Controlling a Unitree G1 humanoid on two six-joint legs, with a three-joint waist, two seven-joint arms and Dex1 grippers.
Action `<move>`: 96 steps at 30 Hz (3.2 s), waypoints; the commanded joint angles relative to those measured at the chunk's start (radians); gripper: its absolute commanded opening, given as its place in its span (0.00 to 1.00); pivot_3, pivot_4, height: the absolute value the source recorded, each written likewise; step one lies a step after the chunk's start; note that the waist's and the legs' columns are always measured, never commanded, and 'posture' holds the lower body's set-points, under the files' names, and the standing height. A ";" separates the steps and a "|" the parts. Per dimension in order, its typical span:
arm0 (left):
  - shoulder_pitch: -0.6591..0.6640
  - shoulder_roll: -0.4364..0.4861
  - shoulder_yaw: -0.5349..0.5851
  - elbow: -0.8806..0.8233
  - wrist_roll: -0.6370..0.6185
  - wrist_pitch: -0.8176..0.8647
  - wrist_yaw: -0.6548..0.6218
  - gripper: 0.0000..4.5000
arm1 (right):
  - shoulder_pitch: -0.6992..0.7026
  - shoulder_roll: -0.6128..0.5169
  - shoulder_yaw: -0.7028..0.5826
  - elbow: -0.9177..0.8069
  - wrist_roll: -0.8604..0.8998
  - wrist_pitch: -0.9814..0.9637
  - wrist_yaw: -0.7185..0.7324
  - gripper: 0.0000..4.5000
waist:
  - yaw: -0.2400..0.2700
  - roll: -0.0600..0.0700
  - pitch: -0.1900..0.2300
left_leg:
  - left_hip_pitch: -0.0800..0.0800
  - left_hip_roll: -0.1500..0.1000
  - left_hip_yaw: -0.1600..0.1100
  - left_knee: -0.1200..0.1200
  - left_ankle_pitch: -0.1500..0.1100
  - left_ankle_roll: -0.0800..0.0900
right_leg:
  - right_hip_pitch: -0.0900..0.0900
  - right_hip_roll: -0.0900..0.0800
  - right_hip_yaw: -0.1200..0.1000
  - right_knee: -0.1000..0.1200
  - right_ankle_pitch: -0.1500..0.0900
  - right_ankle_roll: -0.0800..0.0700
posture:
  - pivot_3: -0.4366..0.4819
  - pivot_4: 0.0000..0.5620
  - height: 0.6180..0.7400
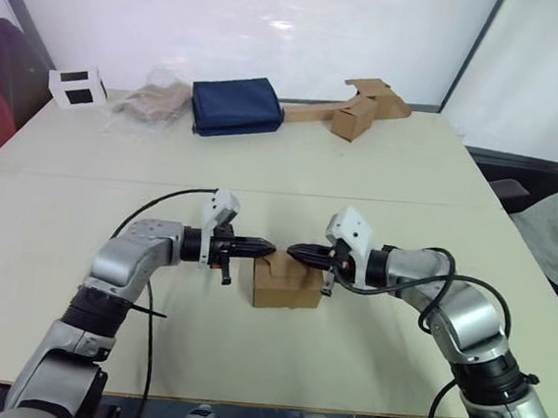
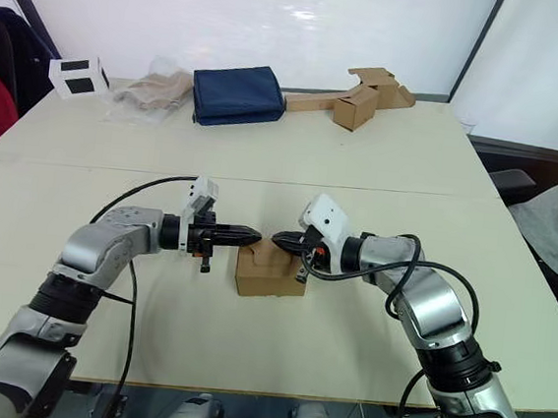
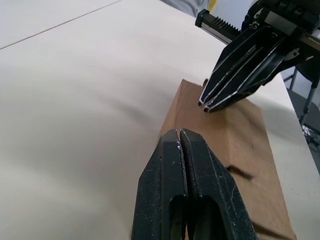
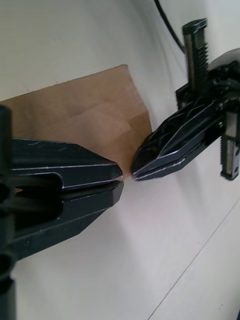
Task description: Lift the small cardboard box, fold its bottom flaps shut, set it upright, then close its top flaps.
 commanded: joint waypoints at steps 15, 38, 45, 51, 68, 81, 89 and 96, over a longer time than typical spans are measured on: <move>-0.002 0.000 0.013 -0.032 -0.018 0.040 0.018 0.01 | 0.070 -0.075 0.037 -0.141 0.038 0.035 0.058 0.00 | 0.001 0.000 0.000 | 0.000 0.000 0.000 0.000 0.000 0.000 | 0.000 0.000 0.000 0.000 0.000 0.000 | 0.48 0.27 1.00; 0.010 0.002 -0.012 -0.090 -0.003 0.047 0.024 0.01 | 0.051 -0.056 0.080 -0.060 -0.078 -0.042 0.024 0.00 | 0.001 0.000 0.000 | 0.000 0.000 0.000 0.000 0.000 0.000 | 0.000 0.000 0.000 0.000 0.000 0.000 | 0.48 0.27 1.00; 0.010 0.001 -0.010 -0.088 -0.004 0.047 0.025 0.01 | 0.044 -0.046 0.085 -0.046 -0.088 -0.049 0.017 0.00 | 0.000 0.000 0.000 | 0.000 0.000 0.000 0.000 0.000 0.000 | 0.000 0.000 0.000 0.000 0.000 0.000 | 0.48 0.27 1.00; 0.013 0.000 -0.001 -0.088 -0.008 0.049 0.031 0.01 | 0.041 -0.030 0.086 -0.039 -0.094 -0.055 0.012 0.00 | 0.000 0.000 0.000 | 0.000 0.000 0.000 0.000 0.000 0.000 | 0.000 0.000 0.000 0.000 0.000 0.000 | 0.48 0.27 1.00; 0.019 0.023 -0.057 -0.101 0.063 -0.035 0.008 0.01 | 0.039 -0.036 0.072 -0.057 -0.078 -0.039 0.020 0.00 | 0.001 0.000 0.000 | 0.000 0.000 0.000 0.000 0.000 0.000 | 0.000 0.000 0.000 0.000 0.000 0.000 | 0.48 0.27 1.00; 0.021 0.049 -0.039 -0.130 0.054 -0.021 -0.001 0.01 | 0.080 -0.081 -0.085 -0.138 0.109 0.098 0.048 0.00 | 0.001 0.000 0.000 | 0.000 0.000 0.000 0.000 0.000 0.000 | 0.001 0.000 0.000 0.000 0.000 0.000 | 0.48 0.27 1.00; -0.018 0.078 0.049 -0.225 -0.037 0.087 0.034 0.01 | 0.068 -0.069 -0.177 -0.123 0.169 0.120 0.004 0.00 | 0.001 0.000 0.000 | 0.000 0.000 0.000 0.000 0.000 0.000 | 0.000 0.000 0.000 0.000 0.000 0.000 | 0.48 0.27 1.00; -0.046 0.081 0.007 -0.248 -0.011 0.104 0.066 0.01 | 0.014 -0.049 -0.097 -0.060 0.107 0.062 -0.005 0.00 | 0.000 0.000 0.000 | 0.000 0.000 0.000 0.000 0.000 0.000 | 0.000 0.000 0.000 0.000 0.000 0.000 | 0.48 0.27 1.00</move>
